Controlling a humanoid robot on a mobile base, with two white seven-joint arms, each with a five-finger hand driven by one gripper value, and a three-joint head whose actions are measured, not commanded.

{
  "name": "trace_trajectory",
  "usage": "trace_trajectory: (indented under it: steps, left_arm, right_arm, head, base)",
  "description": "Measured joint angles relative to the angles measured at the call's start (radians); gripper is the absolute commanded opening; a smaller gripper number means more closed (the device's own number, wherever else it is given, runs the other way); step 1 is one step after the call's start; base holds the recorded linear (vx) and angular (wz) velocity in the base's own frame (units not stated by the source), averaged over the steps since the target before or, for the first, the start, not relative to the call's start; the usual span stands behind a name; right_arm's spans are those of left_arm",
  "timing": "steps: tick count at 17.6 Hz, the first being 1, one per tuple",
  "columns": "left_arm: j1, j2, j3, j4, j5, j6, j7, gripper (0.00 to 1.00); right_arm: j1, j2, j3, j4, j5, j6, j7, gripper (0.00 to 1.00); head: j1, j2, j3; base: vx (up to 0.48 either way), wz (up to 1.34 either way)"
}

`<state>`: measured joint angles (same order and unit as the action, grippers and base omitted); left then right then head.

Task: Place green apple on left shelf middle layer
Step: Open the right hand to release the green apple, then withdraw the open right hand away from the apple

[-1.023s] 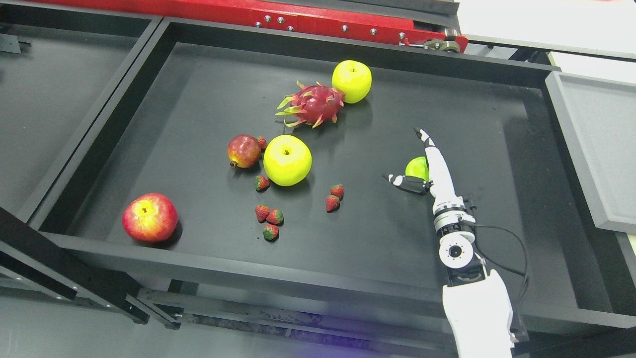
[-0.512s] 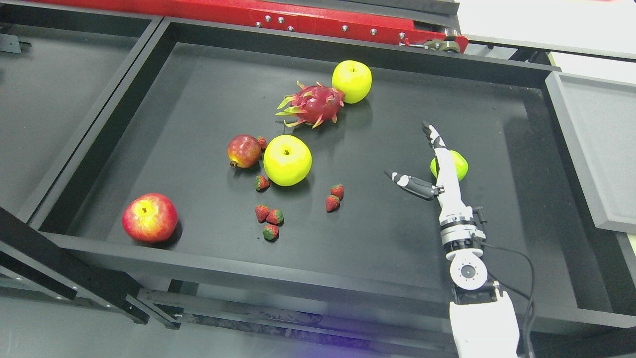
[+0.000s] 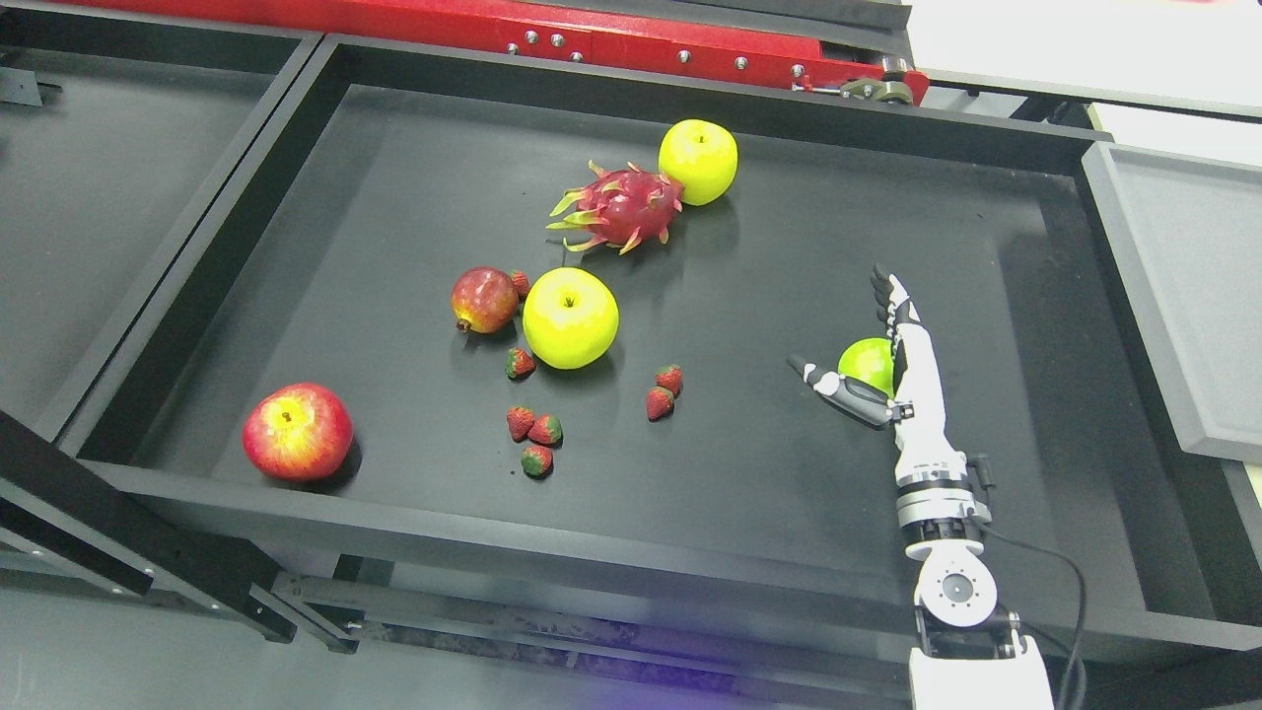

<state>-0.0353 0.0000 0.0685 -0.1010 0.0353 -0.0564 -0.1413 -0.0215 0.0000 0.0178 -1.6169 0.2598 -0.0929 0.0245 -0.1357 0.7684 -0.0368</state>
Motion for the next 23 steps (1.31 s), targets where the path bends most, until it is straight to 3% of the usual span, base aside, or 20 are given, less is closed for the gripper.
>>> trace_trajectory:
  steps: [23]
  left_arm:
    - [0.0,0.0,-0.001,0.0,0.0,0.0,0.0,1.0]
  right_arm:
    - [0.021,0.0,-0.016,-0.048,-0.113,0.027,-0.087,1.0]
  head:
    - [0.0,0.0,0.0]
  base:
    - [0.0,0.0]
